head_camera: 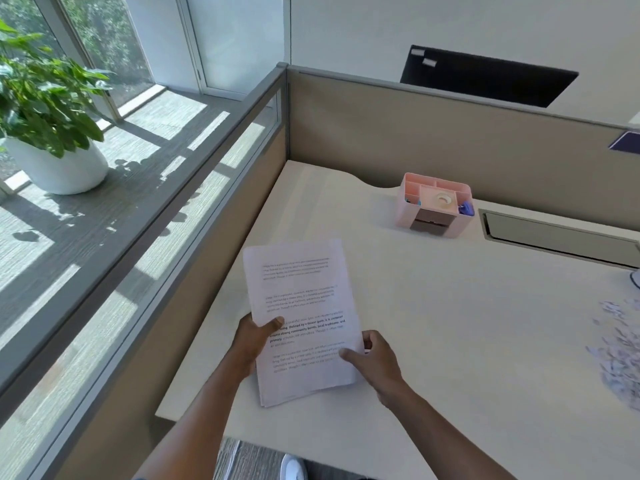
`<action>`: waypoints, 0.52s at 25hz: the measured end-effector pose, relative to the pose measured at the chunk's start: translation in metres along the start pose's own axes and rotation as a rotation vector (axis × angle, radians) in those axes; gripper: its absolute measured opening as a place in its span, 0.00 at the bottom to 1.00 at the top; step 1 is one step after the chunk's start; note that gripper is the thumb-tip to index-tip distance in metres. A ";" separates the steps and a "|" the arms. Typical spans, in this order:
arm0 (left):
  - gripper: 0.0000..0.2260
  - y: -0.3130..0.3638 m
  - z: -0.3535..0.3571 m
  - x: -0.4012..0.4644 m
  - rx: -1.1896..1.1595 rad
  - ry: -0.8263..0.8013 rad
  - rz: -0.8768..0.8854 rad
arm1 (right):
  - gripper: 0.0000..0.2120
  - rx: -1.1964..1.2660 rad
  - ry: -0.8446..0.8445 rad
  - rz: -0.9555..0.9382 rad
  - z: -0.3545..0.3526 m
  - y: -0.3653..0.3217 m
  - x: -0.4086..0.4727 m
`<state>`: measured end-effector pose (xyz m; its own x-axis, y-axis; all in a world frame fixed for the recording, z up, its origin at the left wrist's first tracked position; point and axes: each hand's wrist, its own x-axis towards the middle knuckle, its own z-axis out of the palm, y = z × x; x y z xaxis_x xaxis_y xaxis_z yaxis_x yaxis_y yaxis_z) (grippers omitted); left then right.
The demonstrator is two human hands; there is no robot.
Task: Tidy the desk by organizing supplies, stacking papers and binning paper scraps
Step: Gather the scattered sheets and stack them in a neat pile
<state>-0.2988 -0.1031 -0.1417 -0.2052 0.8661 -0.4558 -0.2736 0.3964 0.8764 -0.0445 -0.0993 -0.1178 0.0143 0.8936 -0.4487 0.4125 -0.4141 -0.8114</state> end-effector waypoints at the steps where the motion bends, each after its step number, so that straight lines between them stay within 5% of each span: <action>1: 0.14 0.007 0.008 -0.001 0.020 -0.029 0.017 | 0.18 0.027 0.031 -0.018 -0.011 0.001 0.001; 7: 0.19 0.052 0.080 -0.014 0.047 -0.269 0.130 | 0.31 0.218 0.079 -0.174 -0.089 -0.020 0.015; 13: 0.25 0.064 0.156 -0.022 0.075 -0.428 0.172 | 0.27 0.361 0.097 -0.307 -0.165 -0.029 0.023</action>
<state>-0.1658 -0.0493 -0.0511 0.1689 0.9627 -0.2112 -0.1976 0.2430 0.9497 0.0940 -0.0385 -0.0430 0.0333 0.9889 -0.1448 0.0686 -0.1468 -0.9868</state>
